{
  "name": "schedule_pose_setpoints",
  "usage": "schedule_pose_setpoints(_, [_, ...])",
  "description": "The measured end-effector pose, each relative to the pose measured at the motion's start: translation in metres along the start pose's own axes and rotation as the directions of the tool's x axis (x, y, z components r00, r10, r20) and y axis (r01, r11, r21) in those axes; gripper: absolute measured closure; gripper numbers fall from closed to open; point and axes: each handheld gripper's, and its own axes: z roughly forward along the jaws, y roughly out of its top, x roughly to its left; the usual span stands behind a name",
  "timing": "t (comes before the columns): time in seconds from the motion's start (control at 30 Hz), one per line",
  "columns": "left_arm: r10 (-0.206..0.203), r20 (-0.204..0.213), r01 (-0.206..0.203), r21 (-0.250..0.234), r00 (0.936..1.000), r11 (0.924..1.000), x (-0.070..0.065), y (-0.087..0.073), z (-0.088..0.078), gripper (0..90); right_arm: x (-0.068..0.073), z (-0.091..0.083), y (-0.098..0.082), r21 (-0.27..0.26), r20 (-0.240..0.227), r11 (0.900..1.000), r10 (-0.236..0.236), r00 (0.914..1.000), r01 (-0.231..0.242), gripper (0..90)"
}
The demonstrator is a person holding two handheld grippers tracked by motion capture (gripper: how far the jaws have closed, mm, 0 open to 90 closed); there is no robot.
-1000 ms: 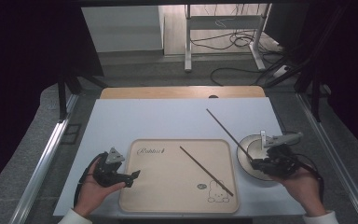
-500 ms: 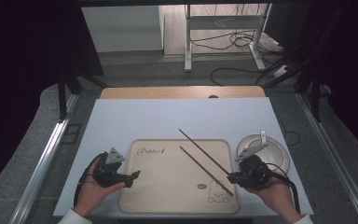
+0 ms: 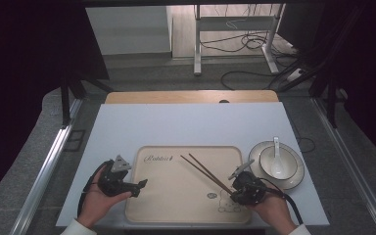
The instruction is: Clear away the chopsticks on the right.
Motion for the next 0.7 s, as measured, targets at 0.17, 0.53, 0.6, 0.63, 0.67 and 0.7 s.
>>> schedule_pose_setpoints(0.17, [0.001, 0.001, -0.001, 0.001, 1.0000, 1.0000, 0.000, 0.000, 0.000, 12.7, 0.005, 0.004, 0.000, 0.026, 0.034, 0.999, -0.028, 0.9990, 0.027, 82.8])
schedule_pose_setpoints(0.53, [0.005, 0.001, -0.005, 0.002, 1.0000, 1.0000, 0.000, 0.000, 0.000, 12.7, 0.020, -0.017, 0.027, -0.157, 0.077, 0.980, -0.114, 0.9905, 0.125, 55.6])
schedule_pose_setpoints(0.6, [0.006, 0.001, -0.006, -0.001, 1.0000, 1.0000, -0.001, 0.001, 0.000, 12.7, 0.021, -0.014, 0.044, -0.198, 0.055, 0.971, -0.126, 0.9905, 0.134, 49.9])
schedule_pose_setpoints(0.63, [0.006, 0.001, -0.006, -0.002, 1.0000, 1.0000, -0.001, 0.001, 0.000, 12.7, 0.022, -0.011, 0.052, -0.216, 0.038, 0.967, -0.128, 0.9910, 0.133, 49.5])
schedule_pose_setpoints(0.67, [0.006, 0.001, -0.006, -0.003, 1.0000, 1.0000, -0.001, 0.001, -0.001, 12.7, 0.022, -0.009, 0.059, -0.224, 0.023, 0.967, -0.124, 0.9920, 0.126, 48.8])
schedule_pose_setpoints(0.7, [0.006, 0.001, -0.006, -0.003, 1.0000, 1.0000, -0.001, 0.001, -0.001, 12.7, 0.023, -0.003, 0.070, -0.228, 0.001, 0.965, -0.134, 0.9909, 0.131, 48.6])
